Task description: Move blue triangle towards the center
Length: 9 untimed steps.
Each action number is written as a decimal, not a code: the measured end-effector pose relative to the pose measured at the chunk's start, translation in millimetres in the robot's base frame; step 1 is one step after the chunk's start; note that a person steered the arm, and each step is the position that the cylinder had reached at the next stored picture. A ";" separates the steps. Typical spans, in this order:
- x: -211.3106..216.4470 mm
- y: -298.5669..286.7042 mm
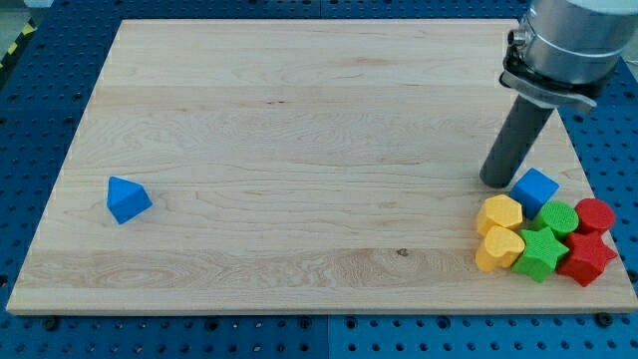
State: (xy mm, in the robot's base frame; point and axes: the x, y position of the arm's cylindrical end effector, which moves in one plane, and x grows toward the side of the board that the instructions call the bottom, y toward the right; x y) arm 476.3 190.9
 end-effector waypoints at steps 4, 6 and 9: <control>-28.3 -55.9; -28.4 -108.7; -51.2 -253.2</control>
State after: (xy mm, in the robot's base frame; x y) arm 425.1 -62.3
